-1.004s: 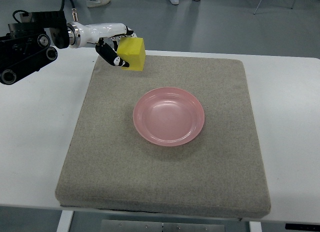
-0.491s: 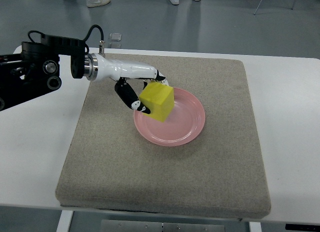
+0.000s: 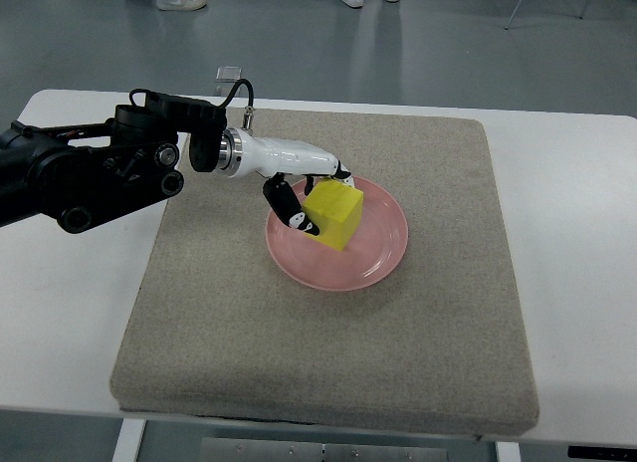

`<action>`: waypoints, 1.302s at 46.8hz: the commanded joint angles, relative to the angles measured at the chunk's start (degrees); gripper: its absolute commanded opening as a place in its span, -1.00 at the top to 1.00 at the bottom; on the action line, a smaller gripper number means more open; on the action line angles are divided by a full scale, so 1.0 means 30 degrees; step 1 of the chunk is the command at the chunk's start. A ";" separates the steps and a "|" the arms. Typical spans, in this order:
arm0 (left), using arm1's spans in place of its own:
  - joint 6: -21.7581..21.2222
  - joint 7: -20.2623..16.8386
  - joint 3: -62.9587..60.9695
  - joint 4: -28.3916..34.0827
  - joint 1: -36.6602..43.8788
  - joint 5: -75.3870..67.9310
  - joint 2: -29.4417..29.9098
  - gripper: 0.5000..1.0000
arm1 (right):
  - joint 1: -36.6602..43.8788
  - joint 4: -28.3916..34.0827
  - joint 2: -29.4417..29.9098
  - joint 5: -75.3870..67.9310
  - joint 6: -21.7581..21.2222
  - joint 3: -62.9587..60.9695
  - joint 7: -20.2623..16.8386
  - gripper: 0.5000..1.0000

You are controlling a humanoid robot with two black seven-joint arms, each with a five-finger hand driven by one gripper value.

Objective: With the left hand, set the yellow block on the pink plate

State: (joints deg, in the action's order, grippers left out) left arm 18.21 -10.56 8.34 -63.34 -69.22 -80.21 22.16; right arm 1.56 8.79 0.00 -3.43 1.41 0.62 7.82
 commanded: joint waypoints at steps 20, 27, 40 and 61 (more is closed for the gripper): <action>0.0053 0.0034 0.0236 0.0519 0.0455 0.0575 -0.0270 -0.98 | 0.0006 0.0000 0.0000 -0.0001 0.0000 -0.0003 0.0001 -0.69; 0.0317 0.0004 0.1698 0.0460 0.0279 0.3176 0.0432 -0.99 | 0.0006 0.0000 0.0000 -0.0001 0.0000 -0.0003 0.0001 -0.69; 0.2191 0.0092 0.3693 0.1278 0.0513 1.3462 0.2221 -0.99 | 0.0006 0.0000 0.0000 -0.0001 0.0000 -0.0003 0.0001 -0.69; 0.3510 0.0239 0.4426 0.5761 0.2417 2.2250 0.2485 -0.99 | 0.0006 0.0000 0.0000 -0.0001 0.0000 -0.0003 0.0001 -0.69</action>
State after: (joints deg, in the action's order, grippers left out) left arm 28.54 -9.85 21.59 -47.26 -62.37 -17.10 29.61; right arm 1.57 8.79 0.00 -3.43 1.41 0.63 7.82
